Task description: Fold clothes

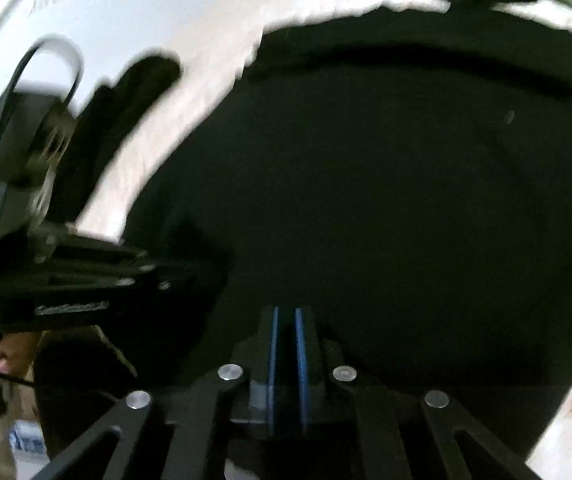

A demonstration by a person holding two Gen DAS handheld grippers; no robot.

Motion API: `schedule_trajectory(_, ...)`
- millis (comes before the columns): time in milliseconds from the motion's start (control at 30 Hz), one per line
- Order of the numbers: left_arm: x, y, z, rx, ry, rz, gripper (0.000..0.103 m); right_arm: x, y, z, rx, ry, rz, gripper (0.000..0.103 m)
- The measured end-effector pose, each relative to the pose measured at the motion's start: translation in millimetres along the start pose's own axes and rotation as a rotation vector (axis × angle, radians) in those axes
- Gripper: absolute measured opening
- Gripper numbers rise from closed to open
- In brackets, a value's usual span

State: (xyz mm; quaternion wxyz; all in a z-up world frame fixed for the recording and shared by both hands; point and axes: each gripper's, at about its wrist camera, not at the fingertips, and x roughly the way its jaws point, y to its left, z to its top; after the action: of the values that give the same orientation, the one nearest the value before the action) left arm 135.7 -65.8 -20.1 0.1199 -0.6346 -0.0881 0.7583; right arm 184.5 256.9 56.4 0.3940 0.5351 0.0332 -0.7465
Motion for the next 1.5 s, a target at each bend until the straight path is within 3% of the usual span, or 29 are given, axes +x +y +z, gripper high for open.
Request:
schedule_trajectory(67,-11,26,-6,-0.081,-0.019,-0.051,0.001,2,-20,-14,0.054,0.024,-0.008,0.0)
schedule_trajectory(133,-22,47,-9,-0.121,-0.033,0.037,0.001,-8,-49,-27,0.159,0.013,0.057,0.0)
schedule_trajectory(200,-33,67,-9,-0.149,-0.047,0.15,0.001,-18,-61,-32,0.193,0.011,0.011,0.0)
schedule_trajectory(233,-36,75,-6,-0.156,-0.049,0.16,0.001,-22,-60,-35,0.16,0.022,-0.05,0.0)
schedule_trajectory(300,-44,92,-3,-0.212,-0.047,0.08,0.001,-27,-56,-39,0.103,0.035,-0.129,0.0)
schedule_trajectory(433,-65,91,8,-0.188,-0.108,0.105,0.001,-35,-46,-31,0.071,0.017,-0.135,0.002)
schedule_trajectory(533,-73,74,-5,-0.191,-0.103,0.025,0.001,-52,-39,-30,0.068,-0.053,-0.081,0.013)
schedule_trajectory(600,-70,72,-9,-0.201,-0.05,-0.026,0.003,-63,-36,-37,0.058,-0.08,-0.058,0.033)
schedule_trajectory(633,-69,72,-9,-0.215,-0.027,-0.038,0.005,-66,-34,-41,0.057,-0.095,-0.055,0.037)
schedule_trajectory(700,-65,72,-17,-0.243,-0.008,-0.048,0.008,-68,-34,-48,0.058,-0.1,-0.07,0.039)
schedule_trajectory(800,-70,76,-26,-0.291,-0.046,-0.091,0.011,-58,-35,-48,0.095,-0.106,-0.081,0.039)
schedule_trajectory(867,-80,74,-30,-0.309,-0.101,-0.143,0.016,-62,-40,-53,0.129,-0.126,-0.071,0.039)
schedule_trajectory(900,-88,71,-32,-0.315,-0.146,-0.179,0.027,-64,-43,-55,0.147,-0.136,-0.066,0.04)
schedule_trajectory(933,-96,70,-37,-0.329,-0.196,-0.205,0.045,-67,-45,-56,0.173,-0.153,-0.062,0.04)
schedule_trajectory(1000,-110,71,-59,-0.364,-0.287,-0.227,0.057,-71,-51,-56,0.228,-0.19,-0.055,0.051)
schedule_trajectory(1067,-130,51,-70,-0.339,-0.346,-0.256,0.057,-76,-55,-56,0.279,-0.225,-0.048,0.056)
schedule_trajectory(1200,-178,-9,-82,-0.235,-0.422,-0.327,0.057,-78,-52,-54,0.287,-0.232,-0.073,0.056)
schedule_trajectory(1333,-213,-76,-75,-0.124,-0.345,-0.4,0.064,-89,-45,-55,0.262,-0.239,-0.092,0.058)
schedule_trajectory(1400,-233,-95,-84,-0.055,-0.317,-0.357,0.064,-102,-43,-53,0.25,-0.255,-0.1,0.06)
schedule_trajectory(1500,-255,-117,-106,0.028,-0.377,-0.243,0.064,-124,-40,-53,0.228,-0.269,-0.123,0.061)
